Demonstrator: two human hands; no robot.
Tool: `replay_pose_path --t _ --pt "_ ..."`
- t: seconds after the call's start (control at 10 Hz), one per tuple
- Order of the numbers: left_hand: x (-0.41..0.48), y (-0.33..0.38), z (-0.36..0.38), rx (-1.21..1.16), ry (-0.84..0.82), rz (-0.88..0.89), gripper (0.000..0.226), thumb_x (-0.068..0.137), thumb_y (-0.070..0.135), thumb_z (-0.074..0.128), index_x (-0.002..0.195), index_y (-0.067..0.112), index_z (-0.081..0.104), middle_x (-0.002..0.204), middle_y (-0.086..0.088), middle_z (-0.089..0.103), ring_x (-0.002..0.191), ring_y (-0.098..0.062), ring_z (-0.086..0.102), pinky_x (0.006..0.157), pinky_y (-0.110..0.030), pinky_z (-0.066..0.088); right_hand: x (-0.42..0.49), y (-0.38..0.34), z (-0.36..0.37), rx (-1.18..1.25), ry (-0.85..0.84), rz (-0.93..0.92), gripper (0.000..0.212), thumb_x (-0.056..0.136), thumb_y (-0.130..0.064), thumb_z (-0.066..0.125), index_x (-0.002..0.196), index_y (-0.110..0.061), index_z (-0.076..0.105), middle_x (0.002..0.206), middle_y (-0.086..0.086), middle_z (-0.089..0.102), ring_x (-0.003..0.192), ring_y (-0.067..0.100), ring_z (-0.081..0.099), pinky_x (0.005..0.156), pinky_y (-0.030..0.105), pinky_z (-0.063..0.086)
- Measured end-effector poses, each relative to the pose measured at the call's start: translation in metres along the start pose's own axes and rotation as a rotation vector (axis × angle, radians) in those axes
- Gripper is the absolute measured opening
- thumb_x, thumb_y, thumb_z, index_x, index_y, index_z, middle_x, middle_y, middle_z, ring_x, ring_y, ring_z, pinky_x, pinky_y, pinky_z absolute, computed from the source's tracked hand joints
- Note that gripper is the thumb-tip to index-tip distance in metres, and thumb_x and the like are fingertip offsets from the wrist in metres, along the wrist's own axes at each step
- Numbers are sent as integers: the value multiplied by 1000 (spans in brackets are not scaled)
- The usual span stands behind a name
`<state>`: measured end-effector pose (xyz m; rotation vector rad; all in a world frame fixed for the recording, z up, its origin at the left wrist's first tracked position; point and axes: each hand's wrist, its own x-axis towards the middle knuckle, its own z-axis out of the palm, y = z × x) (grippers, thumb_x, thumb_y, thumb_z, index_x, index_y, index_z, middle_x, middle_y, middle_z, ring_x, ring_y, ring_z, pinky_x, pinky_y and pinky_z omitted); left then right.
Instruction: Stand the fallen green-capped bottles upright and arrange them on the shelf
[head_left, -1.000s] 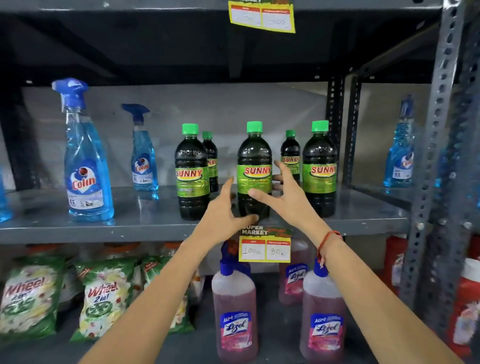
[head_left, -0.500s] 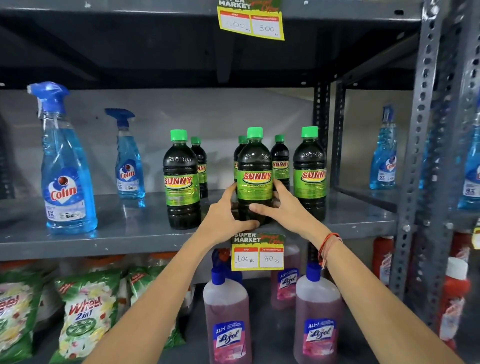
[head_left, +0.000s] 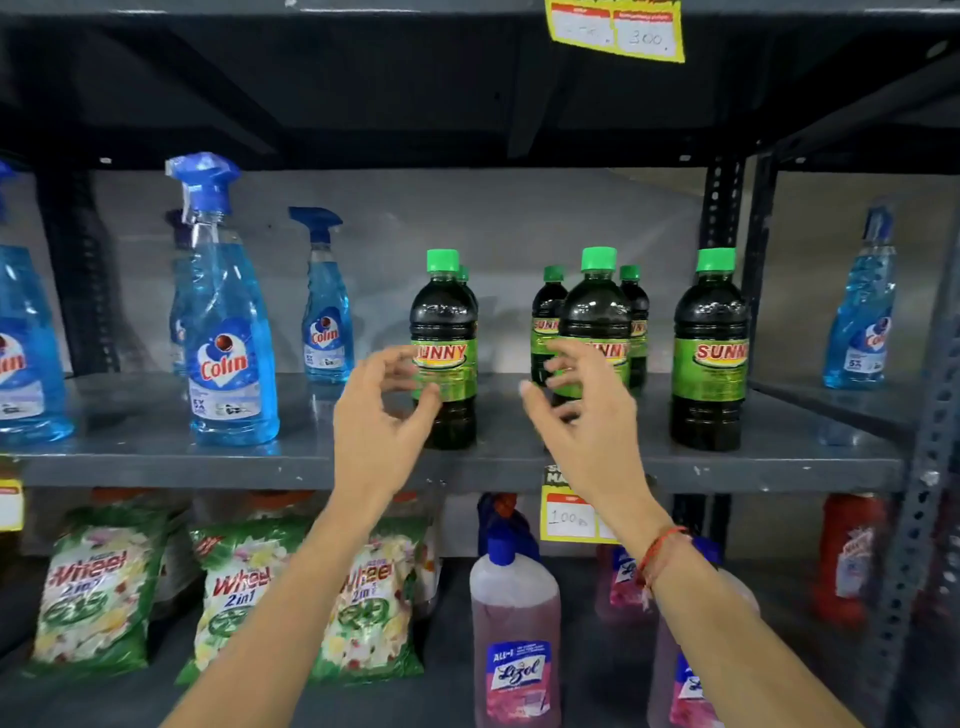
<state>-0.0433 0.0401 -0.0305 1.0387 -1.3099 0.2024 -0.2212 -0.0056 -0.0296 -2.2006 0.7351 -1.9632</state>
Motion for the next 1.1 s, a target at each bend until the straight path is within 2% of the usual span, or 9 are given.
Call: replay_pose_path --t 0.1,0.2,0.3,0.4,0.5,0.7,0.9,1.0,1.1 --pt "17 -24 -18 139 -290 -123 80 71 38 76 138 17 37 128 -5 53 112 -16 52 92 -33 44 9 -7 32 45 -214 111 60 83 -33 69 134 -17 42 115 -2 49 104 12 51 86 38 53" --pt "24 -38 -23 252 -584 -224 103 71 36 80 148 17 15 140 -7 47 124 -17 46 98 -27 33 22 -6 52 109 -369 281 81 76 -40 75 142 -20 31 126 1 49 116 13 48 101 35 43" --pt "26 -43 -19 230 -645 -267 113 60 52 78 149 20 17 137 -7 53 124 -18 49 107 -33 35 28 -1 64 135 -399 361 86 72 -41 79 141 -22 31 130 2 57 122 18 52 104 37 42" --pt "28 -45 -14 172 -675 -230 99 51 60 71 139 26 39 125 -1 62 112 -15 58 101 -42 43 28 3 67 139 -408 395 81 72 -40 79 138 -22 36 127 0 61 116 14 57 96 27 44" --pt "29 -44 -13 126 -678 -199 79 54 55 74 125 28 53 116 3 67 105 -11 62 98 -41 46 26 4 65 166 -420 403 75 76 -39 76 137 -20 38 129 -1 60 112 10 56 92 23 42" --pt "28 -44 -10 115 -672 -205 81 52 54 76 125 27 54 112 5 69 99 -7 63 95 -36 48 23 7 62 169 -426 408 72 78 -39 73 138 -21 38 128 0 61 115 16 57 102 34 45" --pt "25 -44 -4 130 -621 -201 69 65 36 83 127 25 53 111 2 68 97 -6 62 83 -18 44 22 8 56 164 -459 401 63 84 -35 69 137 -19 39 128 1 59 117 16 55 102 32 43" --pt "25 -43 -6 166 -648 -196 71 65 42 82 128 27 53 117 1 67 102 -8 61 92 -27 47 19 2 51 98 -468 362 62 85 -37 67 137 -17 39 129 2 59 118 17 55 102 31 42" --pt "25 -38 -9 172 -621 -212 88 60 52 81 135 23 45 131 -1 58 113 -12 56 100 -35 43 13 1 43 2 -338 258 67 85 -41 66 139 -13 38 126 0 54 117 14 51 101 35 44"
